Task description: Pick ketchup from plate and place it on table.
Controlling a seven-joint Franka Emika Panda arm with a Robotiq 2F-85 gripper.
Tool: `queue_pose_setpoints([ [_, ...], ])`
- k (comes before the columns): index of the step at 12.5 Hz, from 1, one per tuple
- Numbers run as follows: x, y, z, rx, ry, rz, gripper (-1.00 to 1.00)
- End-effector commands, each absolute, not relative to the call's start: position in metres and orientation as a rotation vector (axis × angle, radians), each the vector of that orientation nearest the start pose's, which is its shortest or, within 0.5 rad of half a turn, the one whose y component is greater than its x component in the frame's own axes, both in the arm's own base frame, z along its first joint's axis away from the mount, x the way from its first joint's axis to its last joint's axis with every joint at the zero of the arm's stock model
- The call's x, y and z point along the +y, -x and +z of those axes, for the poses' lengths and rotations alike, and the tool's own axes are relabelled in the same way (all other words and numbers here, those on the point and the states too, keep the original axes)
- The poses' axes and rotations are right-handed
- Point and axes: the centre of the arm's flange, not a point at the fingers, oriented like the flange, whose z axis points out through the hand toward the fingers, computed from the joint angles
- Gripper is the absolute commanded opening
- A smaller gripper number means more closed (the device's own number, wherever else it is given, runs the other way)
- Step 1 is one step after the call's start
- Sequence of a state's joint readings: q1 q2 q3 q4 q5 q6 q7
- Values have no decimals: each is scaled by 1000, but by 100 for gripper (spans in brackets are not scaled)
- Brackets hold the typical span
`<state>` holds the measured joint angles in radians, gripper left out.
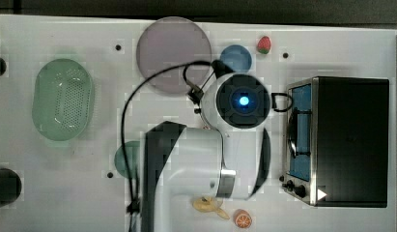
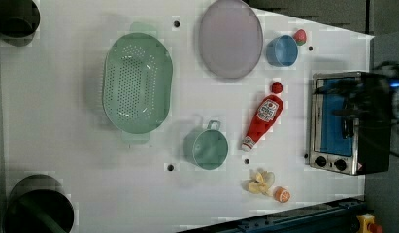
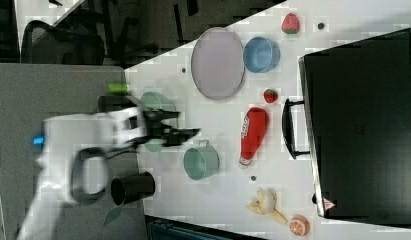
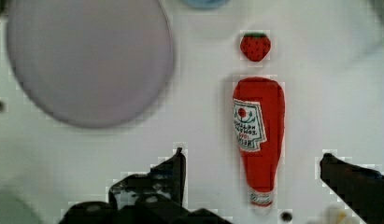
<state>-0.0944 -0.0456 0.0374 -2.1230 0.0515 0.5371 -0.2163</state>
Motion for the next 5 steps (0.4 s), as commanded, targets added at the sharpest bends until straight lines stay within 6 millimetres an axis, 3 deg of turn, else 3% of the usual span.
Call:
queue_pose_setpoints([
  [1,-15,-537,506,1253,2815,-50,100],
  [5,-20,-531,562,1316,2815,0,100],
])
